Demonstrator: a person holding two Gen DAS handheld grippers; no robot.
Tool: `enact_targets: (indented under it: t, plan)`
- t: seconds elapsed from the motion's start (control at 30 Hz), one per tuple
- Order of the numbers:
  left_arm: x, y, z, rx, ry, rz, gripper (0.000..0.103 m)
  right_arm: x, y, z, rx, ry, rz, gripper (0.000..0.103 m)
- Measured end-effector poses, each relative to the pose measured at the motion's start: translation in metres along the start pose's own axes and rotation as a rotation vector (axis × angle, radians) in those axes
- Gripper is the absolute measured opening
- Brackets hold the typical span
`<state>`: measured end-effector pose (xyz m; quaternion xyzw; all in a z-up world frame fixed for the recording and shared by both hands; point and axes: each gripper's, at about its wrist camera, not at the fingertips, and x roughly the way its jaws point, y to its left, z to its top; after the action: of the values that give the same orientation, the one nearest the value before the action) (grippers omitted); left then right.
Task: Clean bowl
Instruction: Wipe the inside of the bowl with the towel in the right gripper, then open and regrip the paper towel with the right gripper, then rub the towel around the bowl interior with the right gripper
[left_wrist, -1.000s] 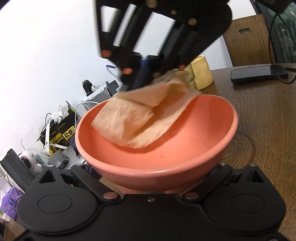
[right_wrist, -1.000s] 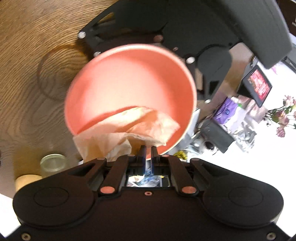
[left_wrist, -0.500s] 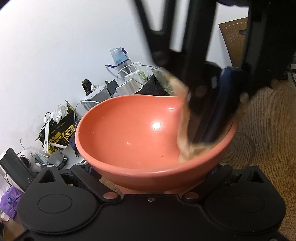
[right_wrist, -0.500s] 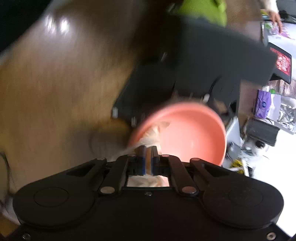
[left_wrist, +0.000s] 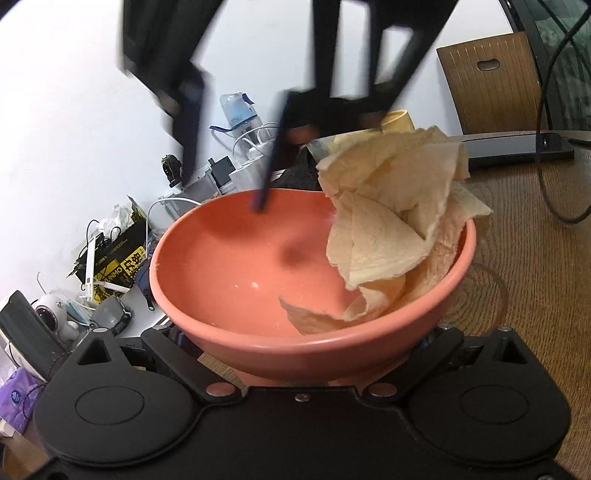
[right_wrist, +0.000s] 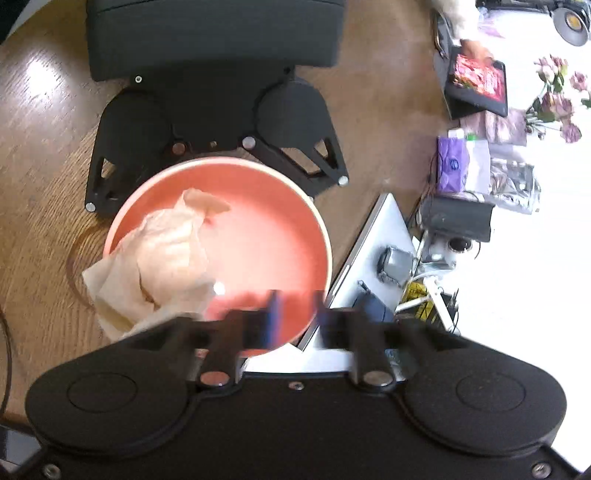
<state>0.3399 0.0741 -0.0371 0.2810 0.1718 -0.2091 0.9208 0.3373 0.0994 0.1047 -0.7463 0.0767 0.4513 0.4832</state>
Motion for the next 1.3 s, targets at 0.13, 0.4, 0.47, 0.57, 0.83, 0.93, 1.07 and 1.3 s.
enact_targets:
  t: [0.13,0.4,0.47,0.57,0.83,0.93,1.07,1.3]
  plan:
    - [0.005,0.004,-0.001,0.003,0.001,0.003,0.099,-0.038,0.016,-0.024,0.216,-0.052,0.166,0.073]
    - [-0.003,-0.005,0.000,0.022,-0.002,0.017,0.099,-0.066,0.069,-0.047,0.310,-0.017,0.396,0.072]
    - [-0.009,-0.015,0.001,0.037,-0.004,0.027,0.099,-0.057,0.073,-0.046,0.335,-0.017,0.445,0.072]
    - [-0.010,-0.013,0.001,0.033,-0.005,0.024,0.098,-0.057,0.076,-0.048,0.378,-0.013,0.504,0.057]
    - [0.000,0.004,0.001,0.038,-0.005,0.005,0.098,-0.050,0.064,-0.036,0.349,0.014,0.486,0.007]
    - [0.002,0.012,0.000,0.028,-0.002,-0.005,0.098,-0.047,0.070,-0.028,0.260,0.039,0.398,0.006]
    - [0.004,0.013,-0.001,0.031,-0.004,-0.003,0.098,-0.044,0.081,-0.016,0.131,0.053,0.264,0.006]
    - [-0.006,0.002,0.000,0.009,0.004,-0.020,0.098,-0.052,0.082,-0.002,-0.033,0.031,-0.001,0.006]
